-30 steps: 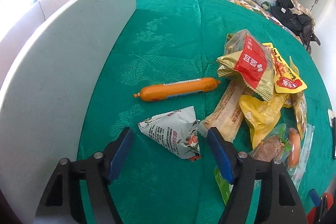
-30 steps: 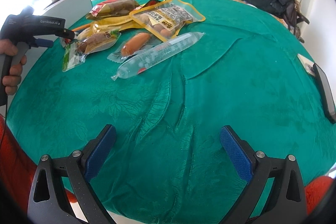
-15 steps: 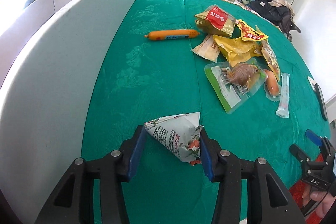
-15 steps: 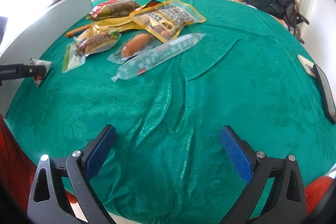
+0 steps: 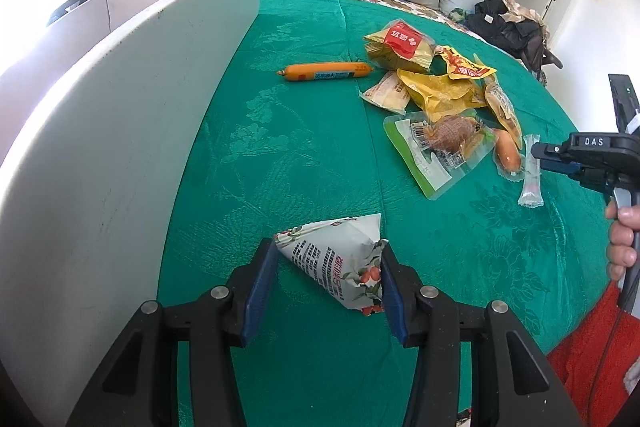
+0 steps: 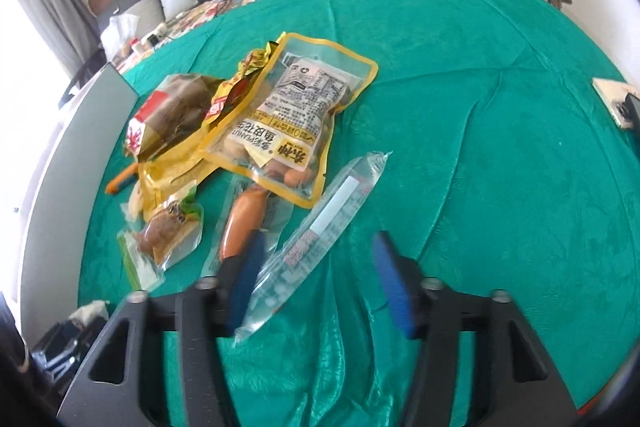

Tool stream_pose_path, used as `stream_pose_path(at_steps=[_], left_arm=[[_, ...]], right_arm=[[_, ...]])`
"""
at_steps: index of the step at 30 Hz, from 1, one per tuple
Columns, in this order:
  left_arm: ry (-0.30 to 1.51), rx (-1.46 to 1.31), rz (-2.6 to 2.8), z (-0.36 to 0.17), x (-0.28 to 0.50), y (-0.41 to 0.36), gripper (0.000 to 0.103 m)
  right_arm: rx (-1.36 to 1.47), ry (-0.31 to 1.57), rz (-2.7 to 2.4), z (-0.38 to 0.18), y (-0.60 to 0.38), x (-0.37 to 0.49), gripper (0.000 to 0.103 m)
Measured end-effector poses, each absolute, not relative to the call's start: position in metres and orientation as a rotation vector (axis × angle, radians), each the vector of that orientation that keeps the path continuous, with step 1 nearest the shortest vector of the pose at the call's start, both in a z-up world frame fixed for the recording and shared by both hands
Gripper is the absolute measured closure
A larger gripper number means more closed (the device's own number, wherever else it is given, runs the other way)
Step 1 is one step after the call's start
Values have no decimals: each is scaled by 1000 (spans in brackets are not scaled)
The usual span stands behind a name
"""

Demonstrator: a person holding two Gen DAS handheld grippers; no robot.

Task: Organize snacks
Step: 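Hold the triangular pack in the left gripper while the right gripper grasps the clear tube snack, then carry the triangular pack and clear tube snack over the cardboard box with both grippers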

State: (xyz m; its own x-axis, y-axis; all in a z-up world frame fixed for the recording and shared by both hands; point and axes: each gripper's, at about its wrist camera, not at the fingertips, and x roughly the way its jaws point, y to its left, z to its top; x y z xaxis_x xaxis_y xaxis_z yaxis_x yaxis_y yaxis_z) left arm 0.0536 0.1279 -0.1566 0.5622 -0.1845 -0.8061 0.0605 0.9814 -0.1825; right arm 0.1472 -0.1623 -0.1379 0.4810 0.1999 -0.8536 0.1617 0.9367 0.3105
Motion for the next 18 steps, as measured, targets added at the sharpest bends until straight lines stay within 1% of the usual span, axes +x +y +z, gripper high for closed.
stream_pose_path(at_steps=[1, 3, 4, 5, 6, 7, 9, 12, 13, 16, 17, 18], left_arm=[[964, -139, -148, -156, 53, 128, 54], [963, -141, -155, -156, 52, 129, 54], [963, -145, -156, -156, 53, 129, 54], [963, -149, -159, -156, 54, 129, 54], [964, -155, -164, -156, 54, 129, 54], [964, -160, -169, -156, 53, 130, 54], [966, -167, -179, -156, 54, 130, 54], [966, -176, -189, -156, 54, 130, 55], [966, -180, -193, -156, 54, 129, 55], [966, -177, -201, -155, 52, 127, 55], [963, -173, -204, -154, 51, 127, 55], [956, -173, -209, -152, 49, 127, 55]], right_arm=[[405, 1085, 19, -140, -163, 150, 67], [372, 1138, 31, -145, -155, 153, 57], [314, 1146, 54, -142, -148, 152, 57], [221, 1169, 75, -142, -140, 152, 59], [152, 1187, 100, -141, -133, 150, 65], [124, 1214, 110, -139, -132, 148, 73], [123, 1251, 86, -135, -140, 142, 82], [131, 1265, 57, -131, -150, 136, 83], [141, 1271, 64, -132, -150, 137, 80], [133, 1301, 65, -140, -142, 142, 78], [118, 1276, 55, -140, -141, 141, 78], [108, 1270, 42, -140, -140, 140, 83]])
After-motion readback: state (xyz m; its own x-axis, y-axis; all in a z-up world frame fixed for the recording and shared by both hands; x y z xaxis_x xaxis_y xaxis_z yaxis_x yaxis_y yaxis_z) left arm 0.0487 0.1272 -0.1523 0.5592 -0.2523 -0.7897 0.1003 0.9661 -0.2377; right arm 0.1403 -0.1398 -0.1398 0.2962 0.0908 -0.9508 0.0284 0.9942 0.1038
